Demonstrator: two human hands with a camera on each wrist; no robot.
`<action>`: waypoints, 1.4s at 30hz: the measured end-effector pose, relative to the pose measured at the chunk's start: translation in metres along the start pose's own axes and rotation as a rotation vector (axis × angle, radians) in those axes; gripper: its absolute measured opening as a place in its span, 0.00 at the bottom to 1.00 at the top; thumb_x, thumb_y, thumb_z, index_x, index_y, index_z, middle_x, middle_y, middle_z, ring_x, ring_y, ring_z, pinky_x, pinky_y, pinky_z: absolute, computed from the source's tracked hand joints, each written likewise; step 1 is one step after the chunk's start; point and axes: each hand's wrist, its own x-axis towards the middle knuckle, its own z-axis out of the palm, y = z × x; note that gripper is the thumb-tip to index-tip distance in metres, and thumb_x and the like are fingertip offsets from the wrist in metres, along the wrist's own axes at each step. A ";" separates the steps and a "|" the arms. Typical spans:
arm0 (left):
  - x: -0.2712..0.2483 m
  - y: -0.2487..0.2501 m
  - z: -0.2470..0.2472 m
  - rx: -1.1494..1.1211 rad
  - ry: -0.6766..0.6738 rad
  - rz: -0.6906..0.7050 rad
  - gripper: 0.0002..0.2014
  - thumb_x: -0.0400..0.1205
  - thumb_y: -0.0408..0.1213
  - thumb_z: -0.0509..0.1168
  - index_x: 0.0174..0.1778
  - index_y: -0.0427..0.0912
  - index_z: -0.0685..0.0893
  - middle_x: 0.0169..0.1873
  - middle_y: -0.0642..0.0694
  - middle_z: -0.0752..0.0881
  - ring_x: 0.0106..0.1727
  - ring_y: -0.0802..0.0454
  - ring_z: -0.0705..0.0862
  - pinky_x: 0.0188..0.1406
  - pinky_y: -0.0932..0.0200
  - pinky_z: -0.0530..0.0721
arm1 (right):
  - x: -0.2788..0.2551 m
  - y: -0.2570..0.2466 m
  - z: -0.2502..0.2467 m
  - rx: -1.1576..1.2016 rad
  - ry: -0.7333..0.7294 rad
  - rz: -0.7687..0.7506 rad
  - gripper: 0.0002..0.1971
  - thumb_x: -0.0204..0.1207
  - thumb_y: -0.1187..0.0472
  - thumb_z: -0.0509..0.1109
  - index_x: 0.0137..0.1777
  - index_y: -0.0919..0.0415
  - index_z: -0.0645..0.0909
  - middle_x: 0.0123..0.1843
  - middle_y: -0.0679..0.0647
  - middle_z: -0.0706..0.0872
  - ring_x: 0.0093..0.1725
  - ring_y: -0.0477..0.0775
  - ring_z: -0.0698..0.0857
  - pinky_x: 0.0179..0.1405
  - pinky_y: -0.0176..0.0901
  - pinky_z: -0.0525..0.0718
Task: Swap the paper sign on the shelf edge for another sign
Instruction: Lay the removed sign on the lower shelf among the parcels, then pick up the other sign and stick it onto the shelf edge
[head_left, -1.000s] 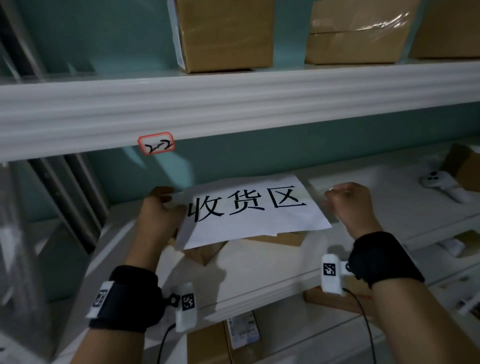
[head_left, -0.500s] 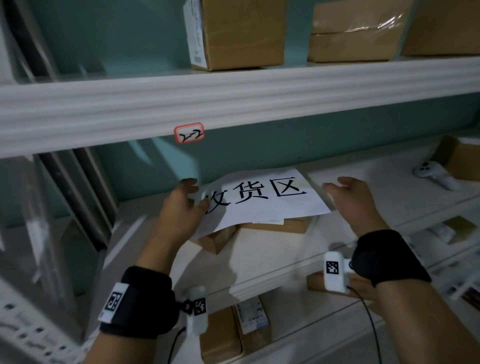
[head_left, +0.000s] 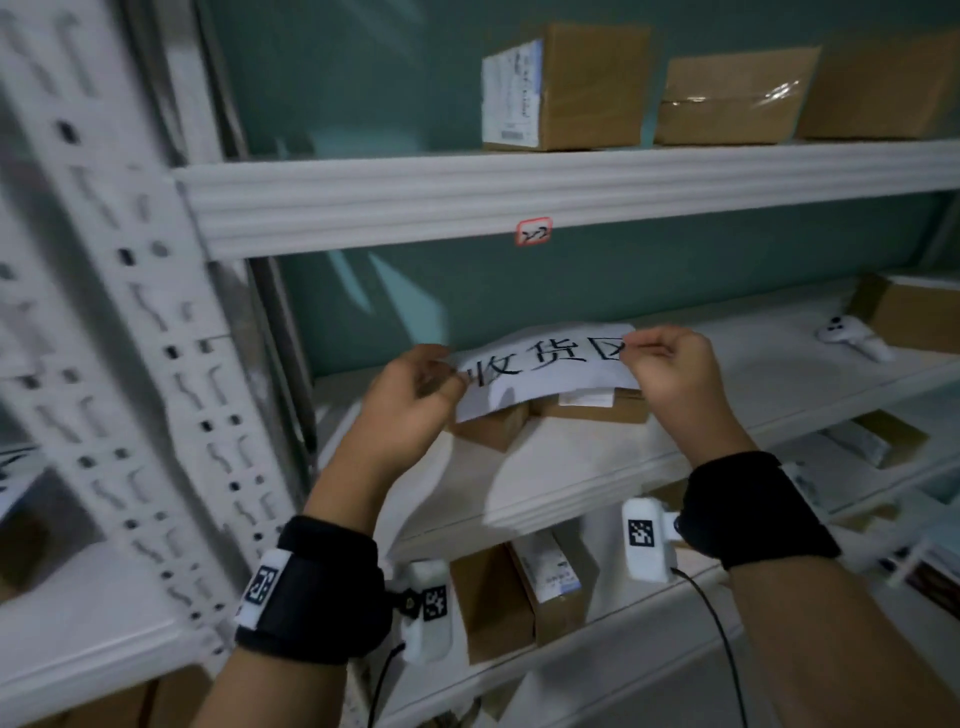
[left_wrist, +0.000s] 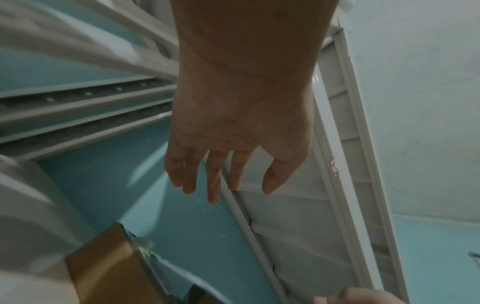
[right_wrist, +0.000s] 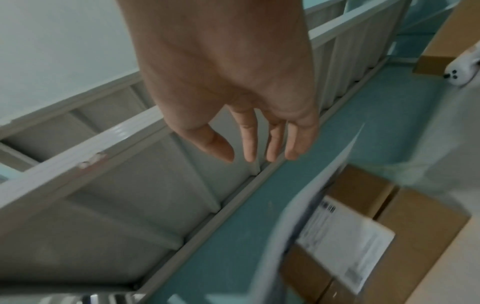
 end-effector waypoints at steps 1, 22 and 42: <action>-0.010 0.001 -0.009 -0.018 0.007 0.008 0.29 0.76 0.52 0.68 0.72 0.42 0.85 0.59 0.45 0.91 0.63 0.47 0.90 0.68 0.51 0.86 | -0.010 -0.009 0.006 0.015 -0.018 -0.007 0.04 0.78 0.66 0.76 0.51 0.59 0.88 0.43 0.51 0.89 0.47 0.53 0.87 0.55 0.41 0.80; -0.228 -0.001 -0.248 0.052 0.219 -0.047 0.12 0.82 0.46 0.71 0.60 0.49 0.88 0.54 0.53 0.91 0.54 0.53 0.91 0.56 0.52 0.89 | -0.271 -0.208 0.168 0.427 -0.856 -0.020 0.07 0.84 0.70 0.69 0.55 0.63 0.88 0.51 0.61 0.94 0.54 0.62 0.94 0.52 0.51 0.85; -0.275 -0.143 -0.424 0.042 0.682 -0.672 0.14 0.83 0.45 0.66 0.53 0.38 0.87 0.46 0.36 0.94 0.47 0.37 0.93 0.51 0.42 0.93 | -0.319 -0.221 0.361 0.292 -0.554 0.148 0.12 0.81 0.52 0.75 0.57 0.59 0.85 0.48 0.50 0.85 0.54 0.57 0.84 0.51 0.47 0.77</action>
